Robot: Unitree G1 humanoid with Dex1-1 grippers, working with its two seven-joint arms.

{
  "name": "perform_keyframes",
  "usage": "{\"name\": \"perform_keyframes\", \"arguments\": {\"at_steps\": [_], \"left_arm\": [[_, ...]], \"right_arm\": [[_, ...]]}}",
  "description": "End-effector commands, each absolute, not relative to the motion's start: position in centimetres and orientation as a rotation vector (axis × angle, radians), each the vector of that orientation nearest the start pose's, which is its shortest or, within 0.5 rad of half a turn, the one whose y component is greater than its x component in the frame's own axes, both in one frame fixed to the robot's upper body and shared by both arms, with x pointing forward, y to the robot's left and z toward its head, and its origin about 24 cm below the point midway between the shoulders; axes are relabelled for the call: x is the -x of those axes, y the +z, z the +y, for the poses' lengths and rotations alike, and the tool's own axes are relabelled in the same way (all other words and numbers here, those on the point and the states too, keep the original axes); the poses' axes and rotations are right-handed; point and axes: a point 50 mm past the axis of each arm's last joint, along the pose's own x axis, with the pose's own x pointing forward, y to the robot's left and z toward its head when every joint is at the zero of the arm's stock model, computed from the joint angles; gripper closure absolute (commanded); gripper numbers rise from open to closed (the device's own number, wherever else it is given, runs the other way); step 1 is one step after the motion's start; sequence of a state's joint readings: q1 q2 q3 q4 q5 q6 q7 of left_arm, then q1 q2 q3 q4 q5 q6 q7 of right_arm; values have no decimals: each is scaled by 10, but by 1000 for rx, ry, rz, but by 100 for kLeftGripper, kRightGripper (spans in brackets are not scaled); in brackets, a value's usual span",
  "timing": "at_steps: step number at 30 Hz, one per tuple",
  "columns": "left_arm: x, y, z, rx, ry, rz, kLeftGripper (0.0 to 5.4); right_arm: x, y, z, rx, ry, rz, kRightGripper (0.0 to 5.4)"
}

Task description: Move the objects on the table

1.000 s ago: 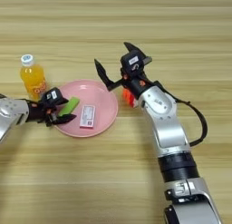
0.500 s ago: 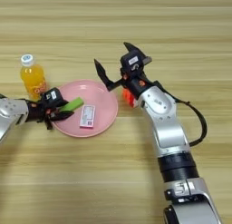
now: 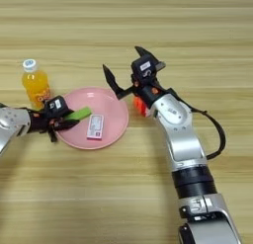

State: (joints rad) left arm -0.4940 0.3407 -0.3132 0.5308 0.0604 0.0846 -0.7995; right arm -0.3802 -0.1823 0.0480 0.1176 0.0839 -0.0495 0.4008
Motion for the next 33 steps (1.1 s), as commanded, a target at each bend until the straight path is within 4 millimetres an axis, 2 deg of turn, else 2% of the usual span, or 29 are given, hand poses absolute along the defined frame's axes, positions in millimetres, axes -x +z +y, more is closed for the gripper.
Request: {"name": "perform_keyframes", "arguments": {"at_steps": [1,11,17,26,33], "left_arm": [[-306,20,143,-503,-966,420,404],[-298,43,143,-445,-966,261,405],[-278,58,146,-417,-1008,169,405],[-254,60,169,-394,-1027,165,405],[-239,49,188,-402,-1032,238,405]], "right_arm": [[-314,121,-128,158,516,-261,0],[-313,121,-128,155,521,-263,0],[-313,121,-127,155,524,-264,0],[-313,120,-127,155,528,-263,0],[-313,120,-127,154,529,-262,0]]}}
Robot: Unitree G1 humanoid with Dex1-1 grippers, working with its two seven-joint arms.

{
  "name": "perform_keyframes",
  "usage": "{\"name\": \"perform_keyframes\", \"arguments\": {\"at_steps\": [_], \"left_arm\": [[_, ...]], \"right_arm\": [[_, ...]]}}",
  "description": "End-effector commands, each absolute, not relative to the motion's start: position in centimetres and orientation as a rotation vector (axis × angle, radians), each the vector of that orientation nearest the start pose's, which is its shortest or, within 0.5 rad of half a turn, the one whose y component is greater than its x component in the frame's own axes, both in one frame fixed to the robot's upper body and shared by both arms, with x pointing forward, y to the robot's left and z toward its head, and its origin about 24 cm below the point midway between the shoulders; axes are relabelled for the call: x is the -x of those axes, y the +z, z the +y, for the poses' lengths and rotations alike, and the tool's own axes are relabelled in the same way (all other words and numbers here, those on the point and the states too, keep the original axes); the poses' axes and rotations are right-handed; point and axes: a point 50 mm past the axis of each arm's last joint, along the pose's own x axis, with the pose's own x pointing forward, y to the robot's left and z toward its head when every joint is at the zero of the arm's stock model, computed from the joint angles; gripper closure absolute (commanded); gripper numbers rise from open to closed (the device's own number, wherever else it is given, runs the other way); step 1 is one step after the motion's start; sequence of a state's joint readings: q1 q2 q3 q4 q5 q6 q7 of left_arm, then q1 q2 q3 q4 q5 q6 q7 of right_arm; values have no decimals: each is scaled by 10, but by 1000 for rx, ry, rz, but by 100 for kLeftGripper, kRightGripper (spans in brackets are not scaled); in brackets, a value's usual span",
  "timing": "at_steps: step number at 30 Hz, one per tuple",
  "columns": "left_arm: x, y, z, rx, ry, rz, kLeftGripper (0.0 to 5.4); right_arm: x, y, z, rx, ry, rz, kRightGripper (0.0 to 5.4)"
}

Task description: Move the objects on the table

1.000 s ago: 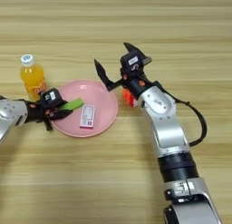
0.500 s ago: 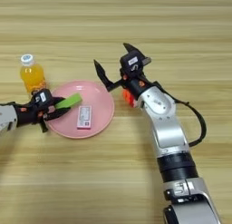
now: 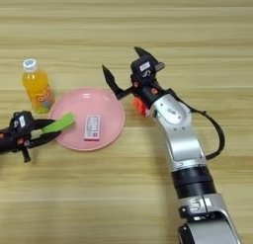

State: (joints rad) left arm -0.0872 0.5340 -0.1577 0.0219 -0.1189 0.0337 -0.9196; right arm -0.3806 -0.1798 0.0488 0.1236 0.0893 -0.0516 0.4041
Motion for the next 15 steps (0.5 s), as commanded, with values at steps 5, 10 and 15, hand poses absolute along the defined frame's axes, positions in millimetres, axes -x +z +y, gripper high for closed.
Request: {"name": "perform_keyframes", "arguments": {"at_steps": [5,10,15], "left_arm": [[-234,47,199,-386,-991,255,405],[-225,44,213,-376,-950,283,405],[-210,42,227,-362,-923,308,405]], "right_arm": [[-313,120,-128,155,528,-262,0],[-313,120,-130,155,525,-260,0],[-313,120,-131,155,526,-260,0]]}}
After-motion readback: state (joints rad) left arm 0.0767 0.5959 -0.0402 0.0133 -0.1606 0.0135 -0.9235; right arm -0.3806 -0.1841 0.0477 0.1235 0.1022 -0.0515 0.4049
